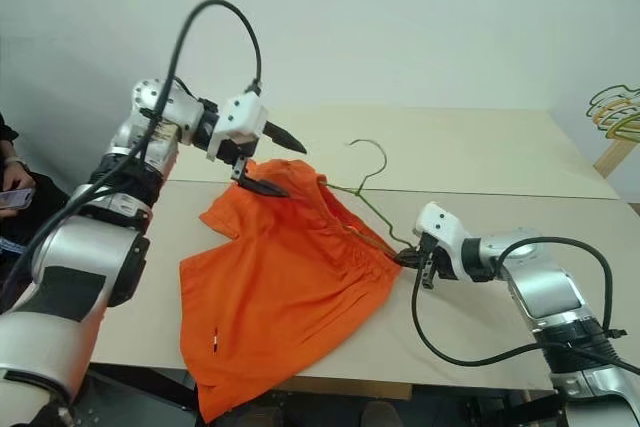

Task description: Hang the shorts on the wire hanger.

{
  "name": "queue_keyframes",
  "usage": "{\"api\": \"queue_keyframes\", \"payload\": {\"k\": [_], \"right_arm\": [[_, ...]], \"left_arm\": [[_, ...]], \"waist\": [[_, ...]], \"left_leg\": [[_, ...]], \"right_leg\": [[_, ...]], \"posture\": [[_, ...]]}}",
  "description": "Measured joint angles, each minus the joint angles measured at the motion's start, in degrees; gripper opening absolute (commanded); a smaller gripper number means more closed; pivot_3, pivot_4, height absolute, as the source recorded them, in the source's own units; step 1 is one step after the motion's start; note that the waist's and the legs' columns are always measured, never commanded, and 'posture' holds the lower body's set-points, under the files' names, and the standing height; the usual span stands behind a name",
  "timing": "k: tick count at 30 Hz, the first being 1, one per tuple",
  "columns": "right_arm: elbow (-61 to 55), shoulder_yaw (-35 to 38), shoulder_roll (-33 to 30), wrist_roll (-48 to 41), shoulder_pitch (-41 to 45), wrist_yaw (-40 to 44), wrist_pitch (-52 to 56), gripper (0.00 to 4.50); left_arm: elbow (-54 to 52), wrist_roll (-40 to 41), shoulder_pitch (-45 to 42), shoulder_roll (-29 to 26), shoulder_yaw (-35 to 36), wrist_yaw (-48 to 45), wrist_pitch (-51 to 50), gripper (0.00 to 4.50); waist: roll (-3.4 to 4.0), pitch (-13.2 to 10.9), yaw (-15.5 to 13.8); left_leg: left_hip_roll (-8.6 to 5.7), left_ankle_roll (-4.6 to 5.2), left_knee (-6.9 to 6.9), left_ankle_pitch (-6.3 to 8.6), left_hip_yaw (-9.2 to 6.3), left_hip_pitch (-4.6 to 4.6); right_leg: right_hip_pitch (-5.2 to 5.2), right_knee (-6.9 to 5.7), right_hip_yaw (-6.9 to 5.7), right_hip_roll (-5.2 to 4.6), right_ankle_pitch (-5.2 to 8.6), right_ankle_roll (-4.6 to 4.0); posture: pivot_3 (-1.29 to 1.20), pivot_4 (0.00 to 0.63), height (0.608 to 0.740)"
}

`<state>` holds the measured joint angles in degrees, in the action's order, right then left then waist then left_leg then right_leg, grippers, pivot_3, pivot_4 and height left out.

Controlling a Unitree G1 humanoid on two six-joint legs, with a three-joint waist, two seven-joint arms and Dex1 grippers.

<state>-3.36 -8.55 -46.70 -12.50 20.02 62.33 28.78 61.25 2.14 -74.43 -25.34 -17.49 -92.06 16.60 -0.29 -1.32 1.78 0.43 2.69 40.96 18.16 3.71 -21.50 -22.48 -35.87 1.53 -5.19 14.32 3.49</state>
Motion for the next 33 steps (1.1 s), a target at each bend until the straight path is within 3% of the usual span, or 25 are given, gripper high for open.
{"api": "queue_keyframes", "payload": {"k": [5,8,20,26,33], "right_arm": [[-0.97,-0.76,-0.12,1.72,-0.01,-0.39,-0.72,0.0],[-1.4,-1.04,-0.12,2.23,-0.02,-0.4,-0.79,0.0],[-3.83,-1.42,-1.0,3.83,-0.07,-1.28,-0.81,0.0],[-5.11,-0.92,-1.12,5.07,-1.37,-2.92,-3.45,0.0],[-8.91,2.71,-0.69,4.62,-4.58,-5.58,-6.94,2.07]], "left_arm": [[3.79,-3.73,-1.55,1.35,-2.05,-0.22,1.9,4.49],[5.48,-5.81,-1.77,2.74,-2.31,-0.21,2.29,3.87],[8.06,-11.84,-1.76,4.35,-2.69,2.5,3.57,0.05],[8.22,-13.69,-1.58,4.36,-2.63,4.33,5.55,0.02],[5.63,-12.12,-0.74,2.68,-0.24,2.39,7.01,0.0]], "waist": [[0.0,0.0,0.51],[0.0,0.0,0.68],[0.0,0.0,0.9],[0.0,0.0,0.88],[0.0,0.0,1.08]], "left_leg": [[-0.01,-0.15,0.18,-0.1,-0.03,-0.59],[-0.01,-0.32,0.18,-0.19,-0.03,-0.62],[0.0,-0.09,0.23,-0.06,-0.03,-0.65],[0.0,-0.1,0.24,-0.06,-0.04,-0.65],[0.01,-0.29,0.26,-0.17,-0.03,-0.67]], "right_leg": [[-0.58,-0.21,0.0,-0.01,-0.01,0.01],[-0.61,-0.2,0.0,-0.01,-0.01,0.01],[-0.64,-0.22,0.0,-0.02,-0.01,0.01],[-0.64,-0.23,0.0,-0.02,-0.01,0.01],[-0.67,-0.27,0.01,-0.02,-0.01,0.02]], "posture": [[-0.08,0.0,0.74],[-0.09,0.0,0.74],[-0.1,0.0,0.74],[-0.11,0.0,0.74],[-0.1,0.0,0.74]]}}
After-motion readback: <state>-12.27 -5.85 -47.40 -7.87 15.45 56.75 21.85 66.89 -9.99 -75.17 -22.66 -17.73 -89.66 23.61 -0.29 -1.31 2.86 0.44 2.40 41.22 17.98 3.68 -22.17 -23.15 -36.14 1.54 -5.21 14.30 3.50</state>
